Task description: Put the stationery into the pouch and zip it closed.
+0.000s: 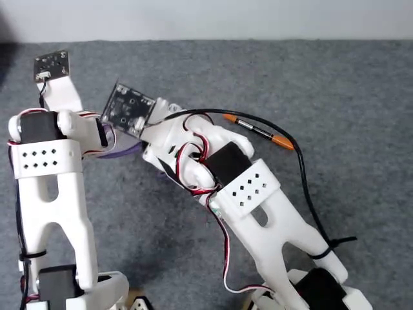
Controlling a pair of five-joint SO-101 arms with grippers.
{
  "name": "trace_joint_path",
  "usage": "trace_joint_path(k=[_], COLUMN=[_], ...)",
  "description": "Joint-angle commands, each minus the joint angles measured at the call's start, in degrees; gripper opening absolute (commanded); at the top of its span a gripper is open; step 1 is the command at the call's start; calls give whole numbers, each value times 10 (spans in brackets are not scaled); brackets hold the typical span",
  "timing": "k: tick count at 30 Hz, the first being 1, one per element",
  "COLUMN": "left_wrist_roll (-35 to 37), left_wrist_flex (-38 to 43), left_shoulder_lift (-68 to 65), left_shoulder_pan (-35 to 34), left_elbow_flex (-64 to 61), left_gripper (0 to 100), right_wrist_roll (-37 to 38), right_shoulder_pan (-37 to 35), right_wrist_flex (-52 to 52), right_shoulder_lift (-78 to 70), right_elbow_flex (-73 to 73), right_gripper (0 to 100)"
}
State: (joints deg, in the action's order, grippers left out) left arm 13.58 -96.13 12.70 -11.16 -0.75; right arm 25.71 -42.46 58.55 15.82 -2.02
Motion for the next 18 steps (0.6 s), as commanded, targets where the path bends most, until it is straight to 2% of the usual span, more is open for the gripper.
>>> trace_joint_path(k=[1, 4, 10, 13, 18], left_wrist_roll=[7, 18, 18, 18, 18], left_wrist_flex=[-7, -29, -44, -44, -44], left_shoulder_lift=[4, -1, -1, -1, -2], left_shoulder_pan=[3, 3, 3, 4, 4], left_elbow_flex=[36, 66, 99, 100, 119], left_gripper=[12, 12, 12, 12, 12], right_wrist_roll=[-101, -147, -185, -189, -188], right_shoulder_pan=[6, 7, 1, 0, 0], right_wrist_flex=[-40, -72, -169, -252, -452], right_shoulder_lift=[5, 22, 104, 154, 223], right_elbow_flex=[33, 28, -53, -141, -308], right_gripper=[8, 8, 8, 8, 8])
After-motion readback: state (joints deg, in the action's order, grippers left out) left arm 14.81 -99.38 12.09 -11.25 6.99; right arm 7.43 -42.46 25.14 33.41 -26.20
